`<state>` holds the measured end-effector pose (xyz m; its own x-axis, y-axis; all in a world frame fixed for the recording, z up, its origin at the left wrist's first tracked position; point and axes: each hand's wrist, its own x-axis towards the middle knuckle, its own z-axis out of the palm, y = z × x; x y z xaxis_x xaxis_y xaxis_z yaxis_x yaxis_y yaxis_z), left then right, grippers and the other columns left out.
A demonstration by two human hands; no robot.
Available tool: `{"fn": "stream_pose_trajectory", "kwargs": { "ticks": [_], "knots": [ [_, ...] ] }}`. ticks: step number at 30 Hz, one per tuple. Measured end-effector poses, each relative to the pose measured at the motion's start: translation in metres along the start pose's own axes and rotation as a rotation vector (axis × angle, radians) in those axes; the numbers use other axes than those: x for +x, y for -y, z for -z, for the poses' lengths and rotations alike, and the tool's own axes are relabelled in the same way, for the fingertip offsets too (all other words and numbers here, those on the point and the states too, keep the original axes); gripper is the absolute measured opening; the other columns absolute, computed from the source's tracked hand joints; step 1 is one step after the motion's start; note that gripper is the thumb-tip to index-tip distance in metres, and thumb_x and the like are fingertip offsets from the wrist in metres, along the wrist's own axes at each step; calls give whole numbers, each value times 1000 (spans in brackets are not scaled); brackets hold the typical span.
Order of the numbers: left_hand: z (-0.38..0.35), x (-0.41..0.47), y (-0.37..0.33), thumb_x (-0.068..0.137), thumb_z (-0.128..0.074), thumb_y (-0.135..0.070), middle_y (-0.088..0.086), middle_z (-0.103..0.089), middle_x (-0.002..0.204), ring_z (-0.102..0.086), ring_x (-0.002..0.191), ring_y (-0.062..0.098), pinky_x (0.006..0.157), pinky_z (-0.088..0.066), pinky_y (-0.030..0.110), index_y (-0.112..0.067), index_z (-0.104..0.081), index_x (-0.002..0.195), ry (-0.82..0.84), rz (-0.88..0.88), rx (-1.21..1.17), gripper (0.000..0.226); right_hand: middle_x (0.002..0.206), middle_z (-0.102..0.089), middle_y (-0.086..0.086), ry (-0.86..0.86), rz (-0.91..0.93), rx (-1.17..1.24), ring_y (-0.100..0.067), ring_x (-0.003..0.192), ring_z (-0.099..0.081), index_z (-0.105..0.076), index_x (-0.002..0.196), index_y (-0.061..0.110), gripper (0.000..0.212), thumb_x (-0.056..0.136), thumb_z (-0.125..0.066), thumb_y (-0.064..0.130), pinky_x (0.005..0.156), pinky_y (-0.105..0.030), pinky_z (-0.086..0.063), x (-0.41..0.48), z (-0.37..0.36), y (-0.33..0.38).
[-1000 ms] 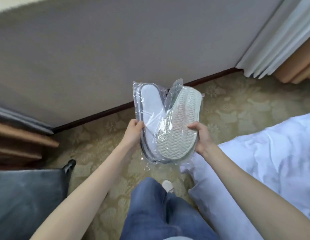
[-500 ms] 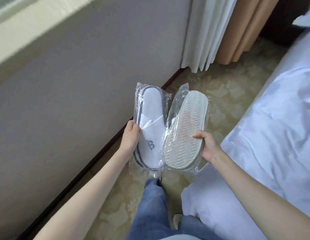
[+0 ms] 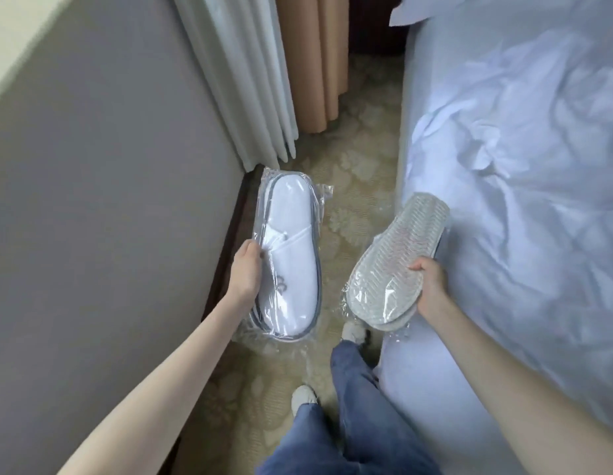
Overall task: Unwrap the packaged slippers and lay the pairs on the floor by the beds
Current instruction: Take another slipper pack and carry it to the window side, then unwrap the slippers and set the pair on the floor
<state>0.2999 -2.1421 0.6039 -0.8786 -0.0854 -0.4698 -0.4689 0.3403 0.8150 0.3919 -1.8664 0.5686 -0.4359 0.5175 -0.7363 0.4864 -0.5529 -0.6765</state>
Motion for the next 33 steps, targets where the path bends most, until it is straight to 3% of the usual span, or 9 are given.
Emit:
{"fn": "stream_pose_trajectory", "kwargs": {
  "ticks": [3,7,14,16,18,21,24,30,33],
  "knots": [
    [-43,22,-30,87,-36,-19,-8,-41,58,-36,59,15,59,-30,35,-28,-37,51,57,3,-8,37,102,-61,-20,-56,-33,-10,-37,93,-61,-61,97,7,48,50,-53,14,92,-54,-49,38,28,24],
    [-95,48,-59,86,-36,-27,9,-56,80,-52,77,22,75,-42,40,-15,-48,71,154,26,-34,23,100,-61,-19,-105,-70,-72,-36,89,-60,-63,104,4,61,44,-53,14,90,-53,-50,81,61,55],
    [-168,82,-89,84,-33,-36,8,-60,80,-56,78,24,75,-48,42,-16,-50,75,221,55,16,27,82,-61,-16,-135,-81,-172,-31,78,-57,-65,80,6,47,35,-53,13,74,-44,-51,125,76,86],
    [-182,92,-87,84,-32,-39,12,-62,87,-58,84,28,89,-50,50,-15,-50,75,245,64,59,31,72,-59,-11,-129,-40,-188,-27,73,-54,-61,67,9,35,34,-53,10,66,-34,-45,127,63,92],
    [-192,104,-83,87,-29,-45,13,-64,100,-60,96,32,97,-44,56,-12,-55,84,264,41,131,43,69,-58,-10,-73,-19,-219,-25,72,-52,-58,64,10,29,35,-53,9,66,-33,-42,133,43,91],
    [-202,124,-72,80,-34,-71,3,-63,114,-60,105,24,100,-43,48,-18,-57,114,252,71,141,67,72,-60,-10,20,-48,-240,-25,71,-54,-60,66,11,27,40,-56,7,68,-34,-43,147,10,73],
    [-204,157,-48,73,-40,-81,-2,-62,115,-59,101,14,94,-45,38,-21,-53,116,222,114,182,75,67,-58,-5,49,-92,-228,-23,66,-52,-59,66,13,20,57,-57,-5,62,-29,-41,174,-26,44],
    [-192,259,42,69,-42,-78,3,-64,115,-62,98,18,93,-46,37,-11,-56,123,135,231,245,87,93,-61,-10,88,-184,-320,-23,81,-54,-62,93,5,30,65,-58,-5,71,-30,-39,262,-92,-54],
    [-187,320,104,71,-42,-78,3,-65,112,-63,95,18,89,-48,36,-13,-57,121,100,239,246,84,114,-59,-8,134,-223,-372,-26,102,-53,-59,115,4,47,68,-55,-5,84,-31,-35,320,-121,-112]
  ]
}}
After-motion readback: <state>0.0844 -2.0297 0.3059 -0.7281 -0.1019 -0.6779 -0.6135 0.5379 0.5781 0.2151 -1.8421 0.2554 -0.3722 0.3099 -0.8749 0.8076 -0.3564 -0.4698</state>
